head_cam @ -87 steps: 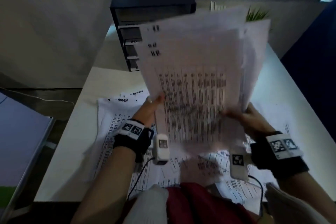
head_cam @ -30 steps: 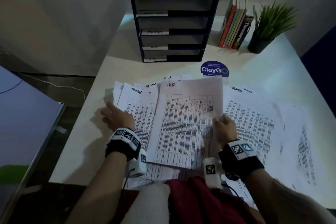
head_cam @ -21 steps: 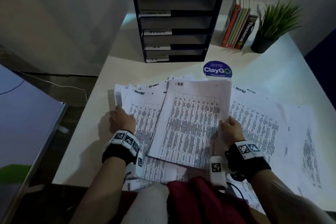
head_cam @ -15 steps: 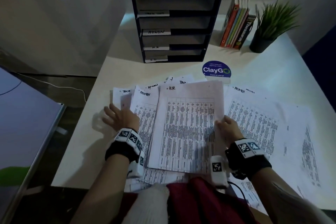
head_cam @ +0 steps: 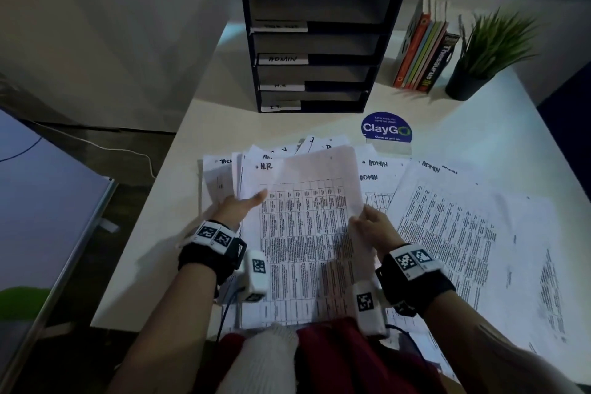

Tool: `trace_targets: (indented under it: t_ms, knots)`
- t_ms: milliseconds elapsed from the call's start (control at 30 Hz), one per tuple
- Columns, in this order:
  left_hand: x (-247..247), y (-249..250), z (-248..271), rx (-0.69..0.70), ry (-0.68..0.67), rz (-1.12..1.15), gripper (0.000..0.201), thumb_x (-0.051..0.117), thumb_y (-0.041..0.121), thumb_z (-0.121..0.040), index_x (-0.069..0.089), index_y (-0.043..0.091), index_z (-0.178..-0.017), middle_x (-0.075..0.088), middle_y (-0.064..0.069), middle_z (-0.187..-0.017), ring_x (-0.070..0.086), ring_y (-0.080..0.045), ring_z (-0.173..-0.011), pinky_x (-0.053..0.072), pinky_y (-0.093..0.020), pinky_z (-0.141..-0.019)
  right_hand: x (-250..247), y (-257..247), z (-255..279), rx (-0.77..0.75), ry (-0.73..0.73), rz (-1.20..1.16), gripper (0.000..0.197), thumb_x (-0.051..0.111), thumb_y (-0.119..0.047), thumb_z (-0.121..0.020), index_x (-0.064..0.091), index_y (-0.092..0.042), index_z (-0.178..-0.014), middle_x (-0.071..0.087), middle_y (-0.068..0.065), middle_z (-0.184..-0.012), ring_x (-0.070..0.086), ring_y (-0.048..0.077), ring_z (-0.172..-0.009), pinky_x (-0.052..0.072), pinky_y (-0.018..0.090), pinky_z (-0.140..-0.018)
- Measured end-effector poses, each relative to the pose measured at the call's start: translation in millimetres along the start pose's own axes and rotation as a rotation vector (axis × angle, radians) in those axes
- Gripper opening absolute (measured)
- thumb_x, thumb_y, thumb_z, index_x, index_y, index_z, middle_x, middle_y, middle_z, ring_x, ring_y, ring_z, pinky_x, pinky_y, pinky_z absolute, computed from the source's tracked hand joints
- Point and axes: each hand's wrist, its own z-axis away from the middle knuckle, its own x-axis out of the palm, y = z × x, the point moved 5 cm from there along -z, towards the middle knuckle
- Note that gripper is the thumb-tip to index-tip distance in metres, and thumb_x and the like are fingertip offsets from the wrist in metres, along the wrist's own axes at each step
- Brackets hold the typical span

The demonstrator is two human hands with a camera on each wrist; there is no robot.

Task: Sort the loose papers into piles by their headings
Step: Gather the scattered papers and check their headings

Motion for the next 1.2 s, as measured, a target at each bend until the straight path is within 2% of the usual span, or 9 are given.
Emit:
trace_targets:
  t_ms: [167,367,600,733,833,900,1000,1133,1200]
  knots:
    - [-4.5,34.0,6.0,0.244,0.289,-0.098,0.026,0.058,0.023,-0.09,0.058,0.001,-0.104,0.06,-0.009,-0.085,0.06,-0.029,-0.093,0.044,-0.025,-0.067,2.6,-5.0,-12.9,-0.047,0.055,0.152,0.027,0.064,-0.022,-0.086,0.05,-0.001,-0.097,0.059,0.017,-0.095,0.059,0.03,-0.087,0.049,0.043,-0.082]
    - [-27.6,118.0,58.9,0.7,0.51,-0.206,0.023,0.057,0.013,-0.089,0.068,-0.005,-0.096,0.069,-0.024,-0.091,0.066,-0.034,-0.084,0.054,-0.039,-0.074,-3.8,6.4,-14.1,-0.005,0.101,-0.214,0.034,0.071,-0.024,-0.08,0.038,-0.018,-0.083,0.051,0.009,-0.066,0.047,0.018,-0.049,0.04,0.021,-0.038]
    - [-47.3,173.9,111.7,1.011,0.69,-0.256,0.031,0.056,0.013,-0.084,0.052,-0.005,-0.059,0.054,-0.019,-0.057,0.05,-0.025,-0.055,0.036,-0.031,-0.051,-13.2,7.1,-14.6,-0.043,0.062,-0.161,0.041,0.073,-0.034,-0.075,0.038,-0.015,-0.084,0.053,0.004,-0.069,0.049,0.014,-0.051,0.044,0.021,-0.042]
    - [-67.7,204.1,142.1,1.143,0.747,-0.034,0.029,0.052,0.021,-0.081,0.061,-0.004,-0.07,0.06,-0.028,-0.068,0.058,-0.039,-0.063,0.046,-0.038,-0.059,-12.2,-3.1,-15.1,-0.031,-0.105,-0.087,0.064,0.073,-0.061,-0.056,0.043,-0.014,-0.085,0.056,-0.001,-0.062,0.051,0.007,-0.045,0.042,0.022,-0.045]
    - [-82.1,216.2,153.5,1.182,0.756,0.037,0.03,0.05,0.024,-0.082,0.068,0.001,-0.074,0.06,-0.014,-0.065,0.055,-0.016,-0.055,0.043,-0.028,-0.059,-31.6,-35.8,-14.4,-0.071,-0.102,-0.141,0.075,0.067,-0.044,-0.077,0.028,-0.011,-0.132,0.049,0.013,-0.116,0.058,0.022,-0.094,0.05,0.035,-0.075]
    - [-90.3,221.5,156.4,1.158,0.719,0.124,0.031,0.052,0.021,-0.084,0.067,0.03,-0.059,0.057,0.011,-0.054,0.051,0.005,-0.047,0.04,-0.02,-0.054,-56.6,-74.6,-10.4,-0.242,-0.008,-0.229,0.092,0.07,-0.048,-0.074,0.018,-0.014,-0.142,0.038,0.013,-0.14,0.049,0.024,-0.114,0.044,0.036,-0.087]
    - [-92.0,226.0,154.9,1.108,0.626,0.185,0.051,0.052,0.011,-0.089,0.062,0.049,-0.056,0.047,0.041,-0.045,0.048,0.019,-0.047,0.035,-0.006,-0.049,-78.7,-142.4,7.4,-0.506,-0.026,-0.444,0.119,0.079,-0.061,-0.048,0.018,-0.019,-0.142,0.034,0.01,-0.143,0.047,0.018,-0.116,0.044,0.027,-0.085]
    - [-75.4,237.5,151.5,1.09,0.437,0.165,0.041,0.058,0.019,-0.084,0.059,0.051,-0.057,0.053,0.04,-0.052,0.051,0.021,-0.056,0.04,-0.007,-0.057,-91.5,-207.1,19.6,-0.688,-0.036,-0.467,0.119,0.088,-0.048,-0.045,0.029,-0.003,-0.137,0.054,0.013,-0.13,0.055,0.025,-0.117,0.05,0.04,-0.091]
    - [-69.5,240.4,147.2,1.082,0.359,0.222,0.018,0.065,0.022,-0.083,0.059,0.039,-0.082,0.058,0.035,-0.058,0.052,0.023,-0.06,0.041,0.0,-0.06,-102.7,-214.9,8.3,-0.703,-0.031,-0.561,0.106,0.088,-0.037,-0.05,0.031,-0.003,-0.134,0.057,0.011,-0.123,0.057,0.024,-0.113,0.049,0.037,-0.088]
